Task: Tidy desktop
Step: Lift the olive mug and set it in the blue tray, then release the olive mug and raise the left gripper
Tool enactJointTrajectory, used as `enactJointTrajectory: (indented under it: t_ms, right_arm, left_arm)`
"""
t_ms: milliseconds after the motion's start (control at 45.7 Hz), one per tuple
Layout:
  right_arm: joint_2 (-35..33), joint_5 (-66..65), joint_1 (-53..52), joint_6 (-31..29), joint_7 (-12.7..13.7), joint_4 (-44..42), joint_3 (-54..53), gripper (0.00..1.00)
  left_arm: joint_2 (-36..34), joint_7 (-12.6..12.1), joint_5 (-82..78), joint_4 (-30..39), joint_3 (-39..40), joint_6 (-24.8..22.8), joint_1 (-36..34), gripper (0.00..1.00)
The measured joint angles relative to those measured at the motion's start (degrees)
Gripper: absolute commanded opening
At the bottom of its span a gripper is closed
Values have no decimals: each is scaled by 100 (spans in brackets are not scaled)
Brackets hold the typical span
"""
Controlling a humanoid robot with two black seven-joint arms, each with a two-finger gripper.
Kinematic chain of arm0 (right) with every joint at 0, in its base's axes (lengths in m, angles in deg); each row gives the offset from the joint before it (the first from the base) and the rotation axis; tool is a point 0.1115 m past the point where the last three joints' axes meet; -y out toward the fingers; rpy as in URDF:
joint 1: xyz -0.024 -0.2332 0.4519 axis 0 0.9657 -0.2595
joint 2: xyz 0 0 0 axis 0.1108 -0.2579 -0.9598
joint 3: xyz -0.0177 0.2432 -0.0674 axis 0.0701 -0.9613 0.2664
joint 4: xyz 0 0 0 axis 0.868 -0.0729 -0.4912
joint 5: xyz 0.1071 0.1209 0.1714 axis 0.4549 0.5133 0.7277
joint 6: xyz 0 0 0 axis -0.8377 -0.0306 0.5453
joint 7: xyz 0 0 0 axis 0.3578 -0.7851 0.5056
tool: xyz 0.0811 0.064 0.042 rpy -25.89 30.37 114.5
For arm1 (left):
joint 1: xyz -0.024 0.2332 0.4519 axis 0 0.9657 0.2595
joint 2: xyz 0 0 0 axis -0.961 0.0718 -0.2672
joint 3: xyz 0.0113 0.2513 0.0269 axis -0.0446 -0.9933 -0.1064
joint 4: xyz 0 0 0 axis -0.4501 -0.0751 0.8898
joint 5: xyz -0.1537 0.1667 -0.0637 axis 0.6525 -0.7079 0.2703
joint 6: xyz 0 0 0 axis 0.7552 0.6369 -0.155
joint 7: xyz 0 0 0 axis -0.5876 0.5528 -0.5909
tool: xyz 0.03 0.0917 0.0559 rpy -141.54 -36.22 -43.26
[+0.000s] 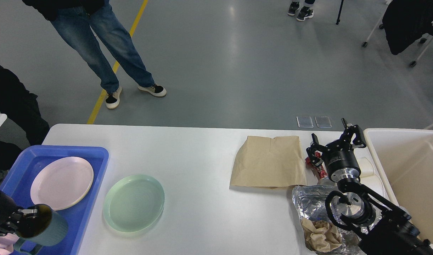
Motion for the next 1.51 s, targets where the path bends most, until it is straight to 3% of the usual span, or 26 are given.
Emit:
enactJointTrajectory:
  t_ms: [66,175,328,372,569,700,854,1116,1379,1510]
  right_arm:
    - [0,0,0,0,0,0,0,100]
    - [0,0,0,0,0,0,0,100]
    - [0,0,0,0,0,5,0,100]
    - [0,0,0,0,0,6,0,100]
    - [0,0,0,0,0,6,0,100]
    - [0,0,0,0,0,6,0,100]
    - [0,0,0,0,0,6,0,100]
    - [0,0,0,0,0,6,0,100]
    - [0,0,-1,0,0,6,0,100]
    - [0,0,-1,0,0,6,0,100]
  left_arm:
    - [13,-1,134,-19,23,1,21,29]
    - [39,-22,370,-26,24,85,87,42]
    - [29,-55,576,-26,-12,319,255,88]
    - [23,-77,588,-27,-26,360,265,96]
    - [-35,-81,597,-27,-57,357,219,96]
    - [-196,-79,596,36,-400,43,-201,96]
    - [-163,10,640,215,-1505,-559,-1405,96]
    - [377,67,956,1501,-2934,-963,-3911,96]
    - [1467,113,1213,2620,-3539,-1539,-6186,96]
    - [2377,426,1700,2760,-3547,-2068,-6992,96]
